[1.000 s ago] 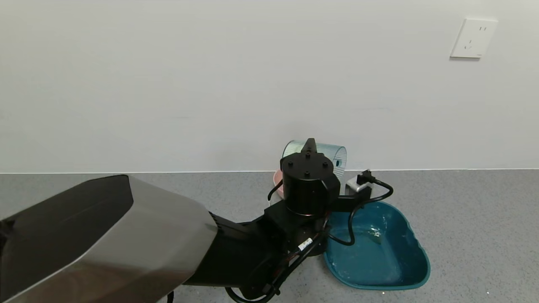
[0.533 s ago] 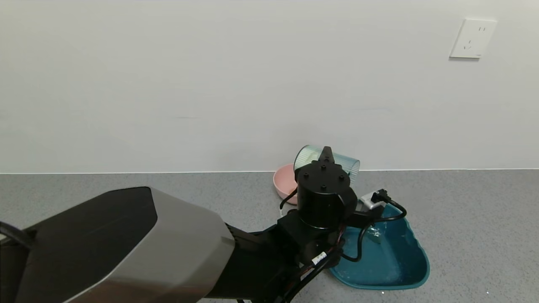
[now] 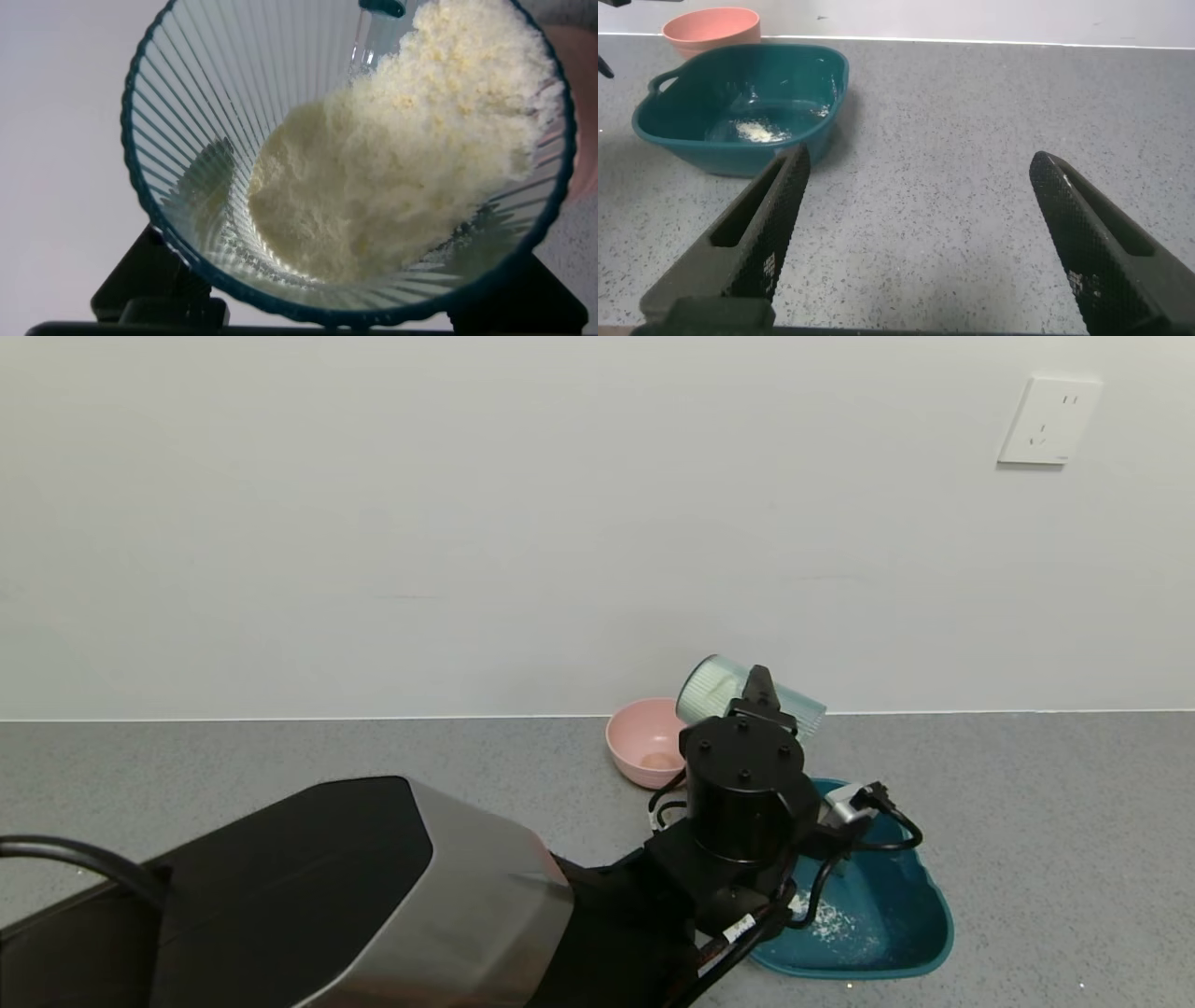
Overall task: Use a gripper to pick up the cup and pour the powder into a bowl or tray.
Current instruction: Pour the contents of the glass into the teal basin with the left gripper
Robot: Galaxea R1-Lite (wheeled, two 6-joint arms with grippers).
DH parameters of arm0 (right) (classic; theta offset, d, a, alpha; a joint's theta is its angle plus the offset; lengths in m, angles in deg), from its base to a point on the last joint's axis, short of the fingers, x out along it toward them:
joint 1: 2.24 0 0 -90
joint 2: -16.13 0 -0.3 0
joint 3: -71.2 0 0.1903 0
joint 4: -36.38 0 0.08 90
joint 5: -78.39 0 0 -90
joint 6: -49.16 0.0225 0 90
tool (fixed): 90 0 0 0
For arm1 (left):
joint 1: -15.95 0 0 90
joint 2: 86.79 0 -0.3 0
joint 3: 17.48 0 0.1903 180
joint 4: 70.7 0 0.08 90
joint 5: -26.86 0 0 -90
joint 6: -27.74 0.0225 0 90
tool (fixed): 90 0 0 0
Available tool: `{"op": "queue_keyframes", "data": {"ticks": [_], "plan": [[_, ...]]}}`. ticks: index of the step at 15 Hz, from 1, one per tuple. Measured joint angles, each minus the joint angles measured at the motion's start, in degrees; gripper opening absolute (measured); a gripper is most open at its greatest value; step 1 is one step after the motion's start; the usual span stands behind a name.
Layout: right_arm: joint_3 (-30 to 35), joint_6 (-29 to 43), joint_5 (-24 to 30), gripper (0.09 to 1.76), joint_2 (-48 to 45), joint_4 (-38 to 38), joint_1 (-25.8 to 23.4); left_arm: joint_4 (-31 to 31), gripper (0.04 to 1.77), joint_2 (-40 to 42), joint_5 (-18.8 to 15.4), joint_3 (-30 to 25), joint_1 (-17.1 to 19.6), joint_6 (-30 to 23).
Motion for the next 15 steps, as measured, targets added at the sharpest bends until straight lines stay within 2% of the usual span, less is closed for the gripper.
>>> {"op": "queue_keyframes", "data": {"ticks": [12,15], "plan": [[0.0,0.0,0.0,1.71,0.0,0.0,0.0,-0.2,1.29,-1.4,-0.5,0.8,-0.8,12.6],[0.0,0.0,0.0,1.71,0.0,0.0,0.0,-0.1,1.29,-1.5,-0.6,0.9,-1.1,14.2]]}}
